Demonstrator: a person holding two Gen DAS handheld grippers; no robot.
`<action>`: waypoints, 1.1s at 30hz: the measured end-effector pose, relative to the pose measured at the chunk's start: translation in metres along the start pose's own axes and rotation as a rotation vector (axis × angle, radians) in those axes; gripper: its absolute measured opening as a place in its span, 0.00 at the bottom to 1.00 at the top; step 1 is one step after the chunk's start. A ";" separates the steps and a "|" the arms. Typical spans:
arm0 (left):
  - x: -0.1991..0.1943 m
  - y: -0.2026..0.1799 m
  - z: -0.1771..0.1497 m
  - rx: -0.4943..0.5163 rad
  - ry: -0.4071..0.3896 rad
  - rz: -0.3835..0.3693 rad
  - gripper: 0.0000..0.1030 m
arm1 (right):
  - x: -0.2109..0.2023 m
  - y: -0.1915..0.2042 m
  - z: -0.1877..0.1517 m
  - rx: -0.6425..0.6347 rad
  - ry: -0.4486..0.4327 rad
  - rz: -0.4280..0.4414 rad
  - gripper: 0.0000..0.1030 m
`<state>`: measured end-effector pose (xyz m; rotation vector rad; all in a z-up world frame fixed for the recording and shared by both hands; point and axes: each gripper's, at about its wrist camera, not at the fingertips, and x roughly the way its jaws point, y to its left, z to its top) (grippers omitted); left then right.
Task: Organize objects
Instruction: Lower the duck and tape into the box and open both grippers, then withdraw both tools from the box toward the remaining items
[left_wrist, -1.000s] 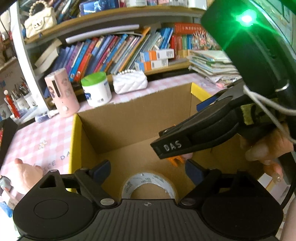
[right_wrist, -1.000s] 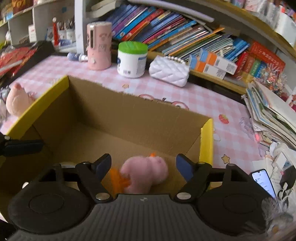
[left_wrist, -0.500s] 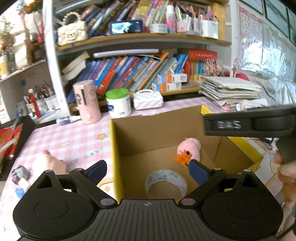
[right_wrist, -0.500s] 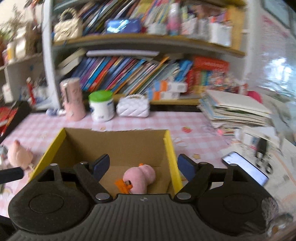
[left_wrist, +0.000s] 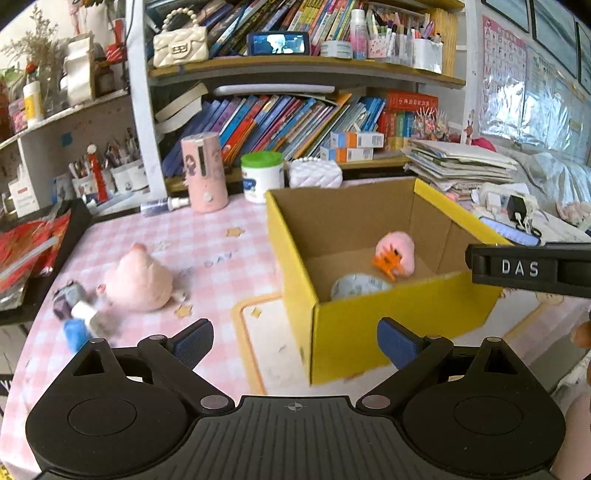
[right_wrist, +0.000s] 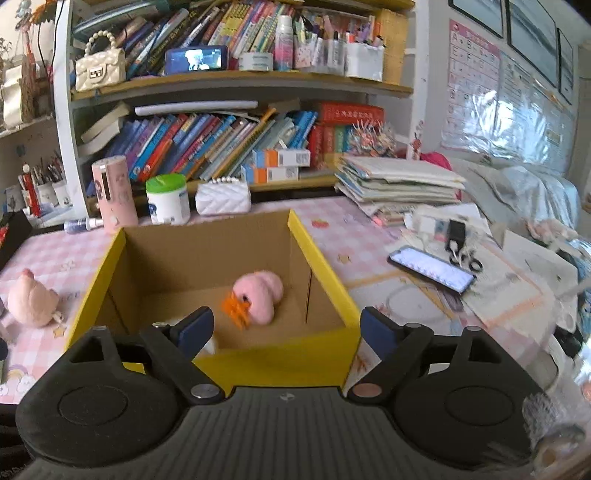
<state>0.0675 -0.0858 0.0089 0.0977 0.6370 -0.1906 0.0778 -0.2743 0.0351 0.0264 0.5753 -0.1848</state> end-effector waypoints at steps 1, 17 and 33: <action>-0.002 0.002 -0.003 0.001 0.006 -0.001 0.94 | -0.004 0.004 -0.005 0.000 0.010 -0.005 0.84; -0.039 0.051 -0.061 0.022 0.122 0.022 0.94 | -0.049 0.072 -0.064 -0.034 0.132 0.072 0.85; -0.066 0.101 -0.082 -0.048 0.135 0.080 0.94 | -0.066 0.128 -0.083 -0.091 0.181 0.150 0.86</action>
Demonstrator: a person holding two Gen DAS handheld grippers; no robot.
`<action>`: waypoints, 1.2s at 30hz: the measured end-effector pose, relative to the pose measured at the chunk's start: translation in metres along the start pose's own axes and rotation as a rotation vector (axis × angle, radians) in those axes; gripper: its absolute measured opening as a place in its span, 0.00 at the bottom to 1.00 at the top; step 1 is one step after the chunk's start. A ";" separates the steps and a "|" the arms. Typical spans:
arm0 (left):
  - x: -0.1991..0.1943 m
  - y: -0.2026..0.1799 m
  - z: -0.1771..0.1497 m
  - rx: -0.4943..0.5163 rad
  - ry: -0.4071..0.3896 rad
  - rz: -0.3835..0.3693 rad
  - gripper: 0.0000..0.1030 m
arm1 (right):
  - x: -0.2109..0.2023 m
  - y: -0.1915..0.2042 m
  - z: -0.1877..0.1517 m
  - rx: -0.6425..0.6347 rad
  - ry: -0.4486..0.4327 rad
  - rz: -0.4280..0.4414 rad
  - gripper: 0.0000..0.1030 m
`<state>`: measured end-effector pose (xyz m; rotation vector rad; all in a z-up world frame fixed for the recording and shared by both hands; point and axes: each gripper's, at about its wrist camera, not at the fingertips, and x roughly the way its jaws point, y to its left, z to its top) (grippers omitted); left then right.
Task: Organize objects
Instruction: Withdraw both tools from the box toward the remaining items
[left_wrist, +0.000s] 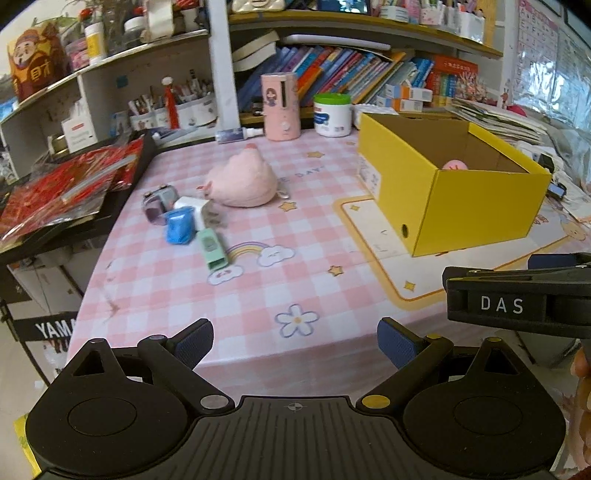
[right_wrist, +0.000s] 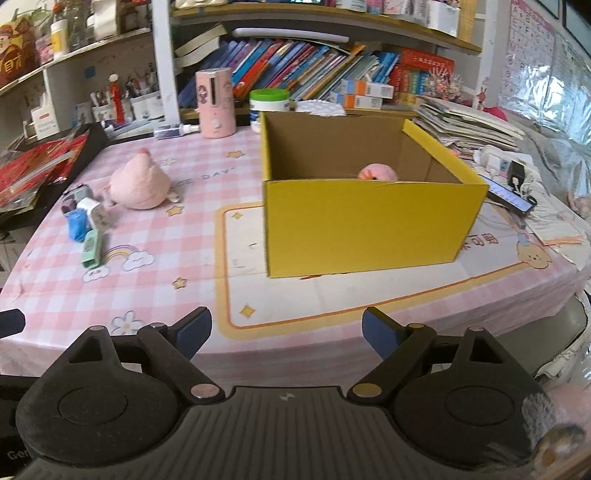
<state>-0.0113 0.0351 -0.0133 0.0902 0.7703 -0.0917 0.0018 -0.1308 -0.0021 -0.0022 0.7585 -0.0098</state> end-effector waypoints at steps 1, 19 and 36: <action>-0.001 0.003 -0.001 -0.005 0.000 0.003 0.94 | -0.001 0.003 0.000 -0.005 0.001 0.005 0.87; -0.013 0.048 -0.015 -0.116 0.005 0.092 0.94 | 0.001 0.058 0.002 -0.115 0.022 0.112 0.89; 0.029 0.074 0.010 -0.193 0.039 0.156 0.94 | 0.053 0.084 0.037 -0.166 0.062 0.215 0.89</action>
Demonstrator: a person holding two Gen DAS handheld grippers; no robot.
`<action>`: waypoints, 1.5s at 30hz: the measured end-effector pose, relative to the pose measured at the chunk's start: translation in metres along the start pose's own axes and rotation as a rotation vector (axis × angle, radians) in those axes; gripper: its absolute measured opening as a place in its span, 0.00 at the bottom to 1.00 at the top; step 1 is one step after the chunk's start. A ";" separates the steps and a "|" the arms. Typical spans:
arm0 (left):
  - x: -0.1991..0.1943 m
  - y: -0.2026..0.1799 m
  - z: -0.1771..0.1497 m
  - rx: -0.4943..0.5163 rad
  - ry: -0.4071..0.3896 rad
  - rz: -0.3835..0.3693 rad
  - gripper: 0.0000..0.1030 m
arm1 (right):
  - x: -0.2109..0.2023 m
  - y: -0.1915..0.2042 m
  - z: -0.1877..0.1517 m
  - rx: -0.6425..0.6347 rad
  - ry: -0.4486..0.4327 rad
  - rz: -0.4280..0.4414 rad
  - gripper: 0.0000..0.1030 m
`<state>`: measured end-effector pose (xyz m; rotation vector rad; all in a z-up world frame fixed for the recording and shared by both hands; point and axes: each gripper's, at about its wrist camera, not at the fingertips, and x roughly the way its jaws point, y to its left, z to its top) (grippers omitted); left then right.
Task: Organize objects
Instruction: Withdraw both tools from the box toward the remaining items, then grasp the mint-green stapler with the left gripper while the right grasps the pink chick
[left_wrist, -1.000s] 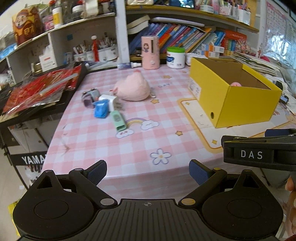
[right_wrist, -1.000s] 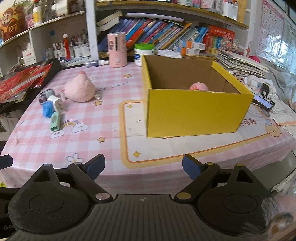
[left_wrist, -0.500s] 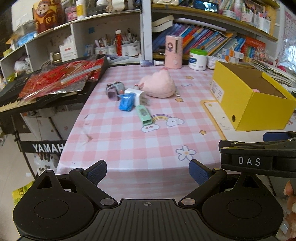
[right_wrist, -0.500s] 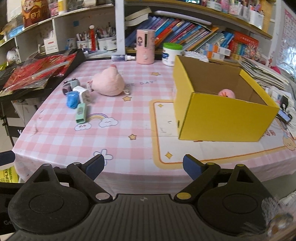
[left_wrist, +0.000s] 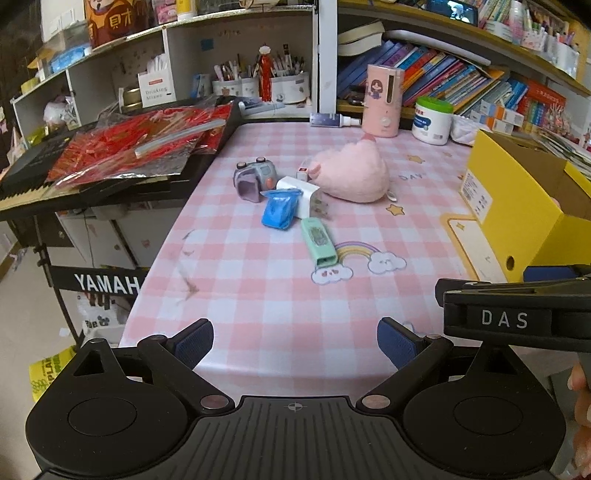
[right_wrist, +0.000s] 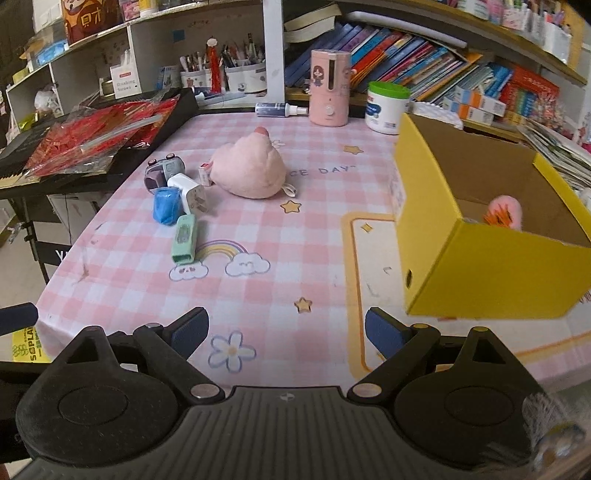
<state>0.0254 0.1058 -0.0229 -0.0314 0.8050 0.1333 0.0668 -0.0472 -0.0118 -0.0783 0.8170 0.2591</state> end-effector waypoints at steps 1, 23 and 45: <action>0.003 0.000 0.002 -0.005 0.000 0.000 0.94 | 0.004 -0.001 0.004 -0.004 0.003 0.004 0.89; 0.067 -0.003 0.056 -0.079 0.017 0.007 0.84 | 0.073 -0.013 0.075 -0.037 0.003 0.107 0.87; 0.142 -0.011 0.074 -0.096 0.115 -0.018 0.35 | 0.140 0.006 0.137 -0.197 -0.044 0.173 0.89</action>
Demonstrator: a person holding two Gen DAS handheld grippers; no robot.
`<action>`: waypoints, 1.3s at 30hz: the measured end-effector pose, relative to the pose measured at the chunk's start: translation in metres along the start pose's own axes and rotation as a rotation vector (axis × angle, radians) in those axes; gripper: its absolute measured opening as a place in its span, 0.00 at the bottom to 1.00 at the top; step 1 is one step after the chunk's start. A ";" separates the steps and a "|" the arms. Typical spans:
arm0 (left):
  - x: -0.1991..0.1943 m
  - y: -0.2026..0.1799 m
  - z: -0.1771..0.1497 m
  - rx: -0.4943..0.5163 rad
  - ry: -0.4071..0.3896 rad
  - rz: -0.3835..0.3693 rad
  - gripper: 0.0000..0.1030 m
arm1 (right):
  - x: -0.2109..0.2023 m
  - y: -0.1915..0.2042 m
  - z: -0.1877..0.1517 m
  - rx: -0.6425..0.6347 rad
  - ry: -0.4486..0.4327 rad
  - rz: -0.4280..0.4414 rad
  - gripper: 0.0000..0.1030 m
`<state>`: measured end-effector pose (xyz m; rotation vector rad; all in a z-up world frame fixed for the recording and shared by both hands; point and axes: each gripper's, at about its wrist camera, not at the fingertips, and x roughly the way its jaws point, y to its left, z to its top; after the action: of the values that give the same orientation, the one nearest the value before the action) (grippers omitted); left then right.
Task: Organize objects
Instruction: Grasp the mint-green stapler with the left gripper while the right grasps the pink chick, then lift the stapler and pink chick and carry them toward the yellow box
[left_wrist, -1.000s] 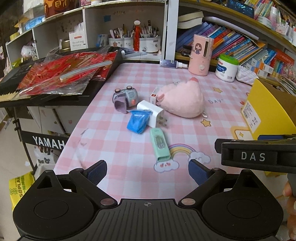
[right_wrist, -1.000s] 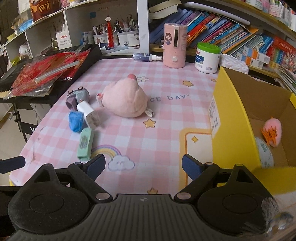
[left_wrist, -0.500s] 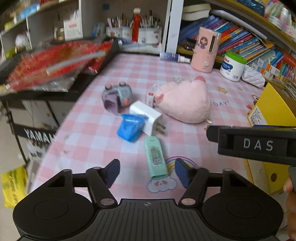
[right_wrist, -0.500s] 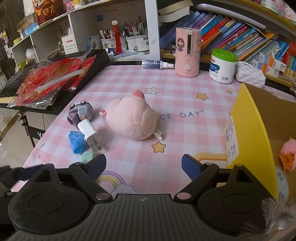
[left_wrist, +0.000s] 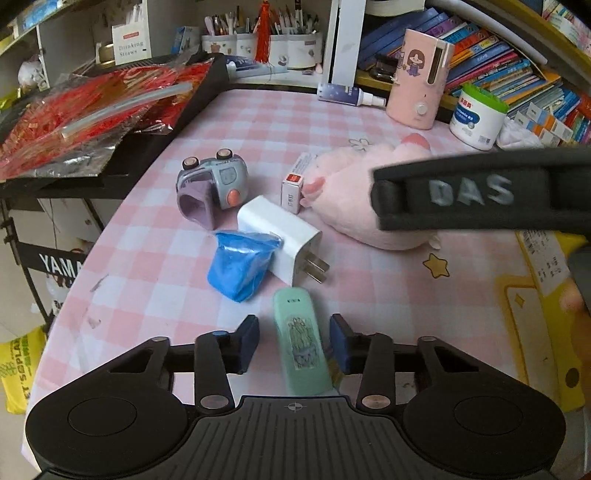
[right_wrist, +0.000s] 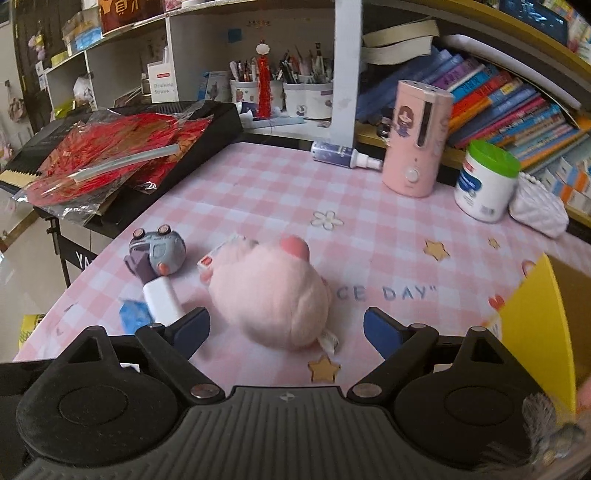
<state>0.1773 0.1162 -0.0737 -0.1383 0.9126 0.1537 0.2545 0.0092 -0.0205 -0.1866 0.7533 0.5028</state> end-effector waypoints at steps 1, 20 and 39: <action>0.000 0.000 0.001 0.004 0.000 0.003 0.32 | 0.005 0.001 0.003 -0.014 0.000 0.004 0.89; -0.027 0.015 0.003 -0.078 -0.036 -0.051 0.22 | 0.037 -0.006 0.007 0.022 0.055 0.041 0.63; -0.090 0.031 -0.023 -0.071 -0.149 -0.093 0.22 | -0.077 -0.005 -0.042 0.203 -0.019 -0.060 0.63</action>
<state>0.0996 0.1354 -0.0179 -0.2315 0.7516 0.1084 0.1842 -0.0378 0.0023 -0.0154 0.7731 0.3676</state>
